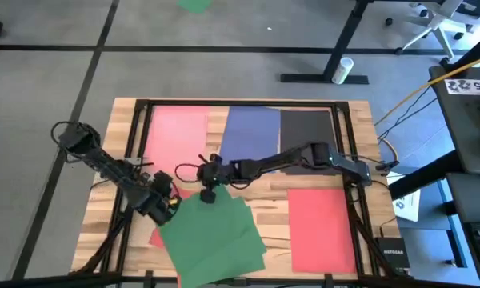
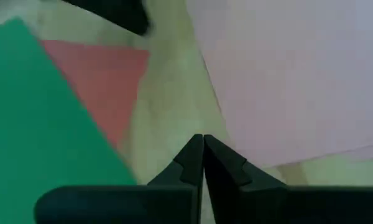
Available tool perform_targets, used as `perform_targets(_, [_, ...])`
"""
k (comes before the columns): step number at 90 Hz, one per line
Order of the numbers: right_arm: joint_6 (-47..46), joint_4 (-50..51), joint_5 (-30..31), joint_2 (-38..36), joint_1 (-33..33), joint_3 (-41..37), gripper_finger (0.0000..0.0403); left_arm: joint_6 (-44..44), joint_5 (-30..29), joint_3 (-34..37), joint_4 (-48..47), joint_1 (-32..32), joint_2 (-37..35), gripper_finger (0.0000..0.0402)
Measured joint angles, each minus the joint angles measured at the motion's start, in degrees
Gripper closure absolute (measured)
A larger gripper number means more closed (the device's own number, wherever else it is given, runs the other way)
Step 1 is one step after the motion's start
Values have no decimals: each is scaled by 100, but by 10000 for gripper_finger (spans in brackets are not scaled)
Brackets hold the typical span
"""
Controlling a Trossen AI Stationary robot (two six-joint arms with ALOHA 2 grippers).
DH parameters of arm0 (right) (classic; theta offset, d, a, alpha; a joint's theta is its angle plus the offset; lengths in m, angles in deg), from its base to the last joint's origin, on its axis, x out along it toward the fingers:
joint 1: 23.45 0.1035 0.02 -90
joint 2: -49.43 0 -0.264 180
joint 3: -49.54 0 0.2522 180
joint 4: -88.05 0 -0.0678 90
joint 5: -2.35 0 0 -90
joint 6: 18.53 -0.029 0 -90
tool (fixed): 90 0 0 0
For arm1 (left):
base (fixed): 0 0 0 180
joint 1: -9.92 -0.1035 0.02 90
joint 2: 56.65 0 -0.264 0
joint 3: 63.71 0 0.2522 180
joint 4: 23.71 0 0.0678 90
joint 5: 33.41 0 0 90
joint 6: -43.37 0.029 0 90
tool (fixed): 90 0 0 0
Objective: Organize paper
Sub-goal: Stack the pink paper on top of the other pink papers on the table
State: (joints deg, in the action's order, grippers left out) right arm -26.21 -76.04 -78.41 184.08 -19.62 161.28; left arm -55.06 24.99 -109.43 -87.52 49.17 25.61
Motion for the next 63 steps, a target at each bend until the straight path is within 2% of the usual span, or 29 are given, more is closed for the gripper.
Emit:
perform_targets(22, [441,651,870,-748,309,-2,403,57,114,342,263,-351,-26,402])
perform_targets(44, [481,1232,1553,-1435,716,2,403,-154,270,376,10,-445,-24,401])
perform_targets(63, [470,1400,1732,-1639,958,2,403,-302,632,270,-338,-407,-17,402])
